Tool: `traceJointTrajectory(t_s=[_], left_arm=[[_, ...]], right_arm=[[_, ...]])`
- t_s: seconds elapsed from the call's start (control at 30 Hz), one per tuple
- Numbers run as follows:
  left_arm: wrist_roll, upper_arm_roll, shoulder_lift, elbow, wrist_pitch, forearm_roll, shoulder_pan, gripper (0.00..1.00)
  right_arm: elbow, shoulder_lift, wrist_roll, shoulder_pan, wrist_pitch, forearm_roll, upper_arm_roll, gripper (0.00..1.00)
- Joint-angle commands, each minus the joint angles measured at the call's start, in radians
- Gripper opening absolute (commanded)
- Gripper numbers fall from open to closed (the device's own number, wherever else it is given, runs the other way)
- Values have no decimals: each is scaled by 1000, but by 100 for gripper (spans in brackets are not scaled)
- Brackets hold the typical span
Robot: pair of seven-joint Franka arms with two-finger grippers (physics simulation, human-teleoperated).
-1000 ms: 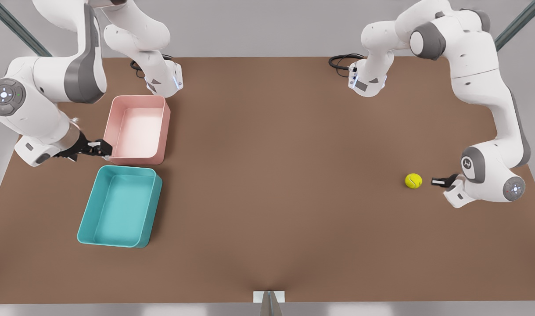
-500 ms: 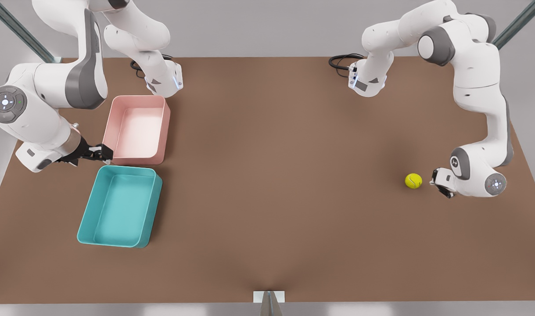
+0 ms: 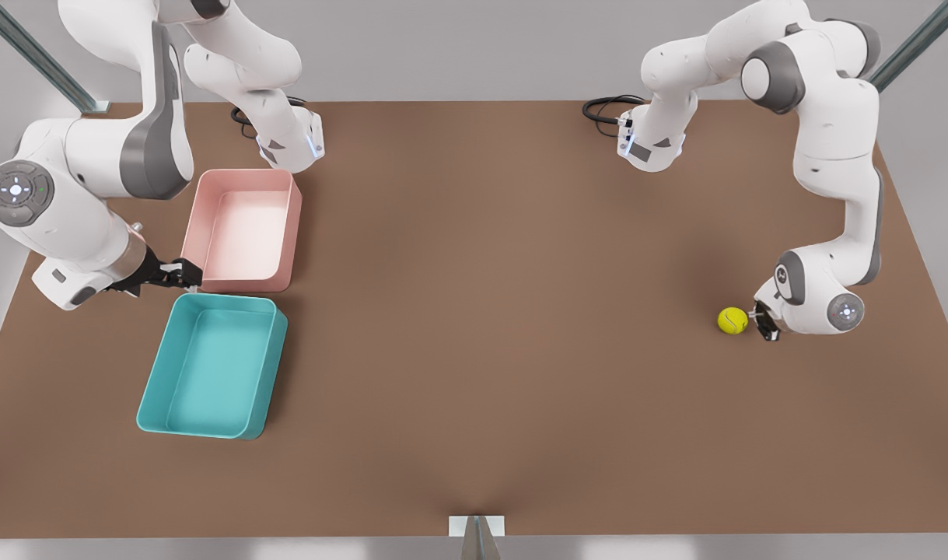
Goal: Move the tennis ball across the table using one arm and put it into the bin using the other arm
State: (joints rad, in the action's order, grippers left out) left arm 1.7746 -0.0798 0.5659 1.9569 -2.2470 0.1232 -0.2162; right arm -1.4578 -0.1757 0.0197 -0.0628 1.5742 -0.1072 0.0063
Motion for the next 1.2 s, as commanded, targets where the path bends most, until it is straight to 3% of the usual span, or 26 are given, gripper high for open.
traceJointTrajectory(t_s=[0.0, 0.07, 0.17, 0.33, 0.37, 0.4, 0.43, 0.47, 0.5, 0.53, 0.67, 0.7, 0.97, 1.0, 1.1, 1.17], left_arm=[[-32, 8, -27, 2, 32, -11, 29, 21], [-288, 97, -40, 2, 69, -11, 58, 21], [-1058, 356, -41, -1, 101, -11, 66, 21], [-1104, 344, -40, -52, 194, -83, 64, 21], [-1101, 321, -40, -105, 263, -71, 70, 92], [-1106, 244, -40, -162, 362, -74, 89, 100], [-1109, 160, -34, -248, 461, -155, 95, 100], [-1438, 86, -58, -384, 657, -178, 142, 100], [-1796, 80, -167, -400, 690, -168, 202, 100], [-1910, 35, -271, -409, 718, -85, 293, 100], [-2095, 179, -300, -670, 983, -103, 302, 100], [-2094, 196, -302, -671, 1063, -105, 301, 100], [-2088, 253, -345, -676, 1066, -136, 290, 100], [-2094, 253, -325, -679, 1064, -129, 296, 100], [-2209, 253, -290, -701, 968, -132, 297, 100], [-2204, 253, -261, -701, 954, -132, 297, 100]], right_arm=[[2, 1, 5, 0, -2, -2, 0, 100], [7, -1, 6, 0, -3, -2, 0, 100], [7, -1, 5, 0, -2, -2, 0, 100], [7, -2, 5, -2, -3, -2, 0, 100], [7, -7, 5, -3, -3, -3, 0, 100], [7, -7, 5, -3, -3, -2, 1, 100], [7, -8, 5, -6, -3, -2, 3, 100], [7, -8, 2, -14, -5, 0, 8, 100], [8, -8, -6, -29, -5, -2, 8, 100], [10, -10, -9, -35, -3, -3, 8, 100], [60, -54, 0, -34, -5, 6, 8, 100], [62, -54, 0, -37, -7, 6, 9, 100], [99, -113, -7, -69, 0, 18, 9, 100], [125, -160, -9, -86, 12, 32, 11, 100], [324, -541, -4, -169, 213, 225, 11, 100], [318, -588, -10, -236, 320, 264, 8, 100]])
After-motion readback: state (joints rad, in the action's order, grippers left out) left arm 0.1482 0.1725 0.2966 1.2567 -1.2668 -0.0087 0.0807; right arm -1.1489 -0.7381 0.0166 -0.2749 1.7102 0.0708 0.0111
